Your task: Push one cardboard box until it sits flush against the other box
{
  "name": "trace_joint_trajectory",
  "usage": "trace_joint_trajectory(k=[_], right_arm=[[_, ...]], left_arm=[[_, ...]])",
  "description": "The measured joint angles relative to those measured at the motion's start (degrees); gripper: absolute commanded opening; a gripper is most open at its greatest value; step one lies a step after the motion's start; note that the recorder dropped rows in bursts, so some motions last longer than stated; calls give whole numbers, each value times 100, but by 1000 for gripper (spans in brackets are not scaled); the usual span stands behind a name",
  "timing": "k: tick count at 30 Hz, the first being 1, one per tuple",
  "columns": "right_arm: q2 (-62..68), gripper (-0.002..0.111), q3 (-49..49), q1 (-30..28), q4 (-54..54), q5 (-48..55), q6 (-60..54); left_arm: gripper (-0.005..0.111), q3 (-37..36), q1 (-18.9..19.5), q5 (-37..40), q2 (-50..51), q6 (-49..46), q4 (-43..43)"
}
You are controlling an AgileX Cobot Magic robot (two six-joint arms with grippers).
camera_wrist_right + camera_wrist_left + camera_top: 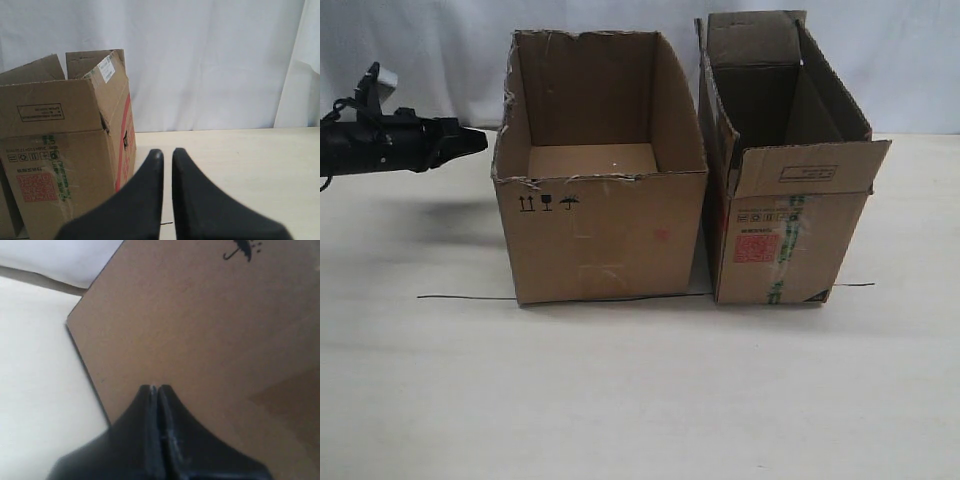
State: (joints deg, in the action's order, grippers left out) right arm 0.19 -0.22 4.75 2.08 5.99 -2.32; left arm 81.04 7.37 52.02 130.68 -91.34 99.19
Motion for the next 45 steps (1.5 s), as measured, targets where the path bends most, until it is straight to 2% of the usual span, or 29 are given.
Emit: trace_joint_trajectory(k=[9,32,41,45], right_arm=[[0,5,0,0,0,0,0],[0,5,0,0,0,0,0],[0,5,0,0,0,0,0],[0,5,0,0,0,0,0]], left_arm=[[0,417,-68,398,464,0,0],[0,973,-737,160,542,0,0],[0,973,-740,-104,555,362,0],[0,973,-673,166,555,602,0]])
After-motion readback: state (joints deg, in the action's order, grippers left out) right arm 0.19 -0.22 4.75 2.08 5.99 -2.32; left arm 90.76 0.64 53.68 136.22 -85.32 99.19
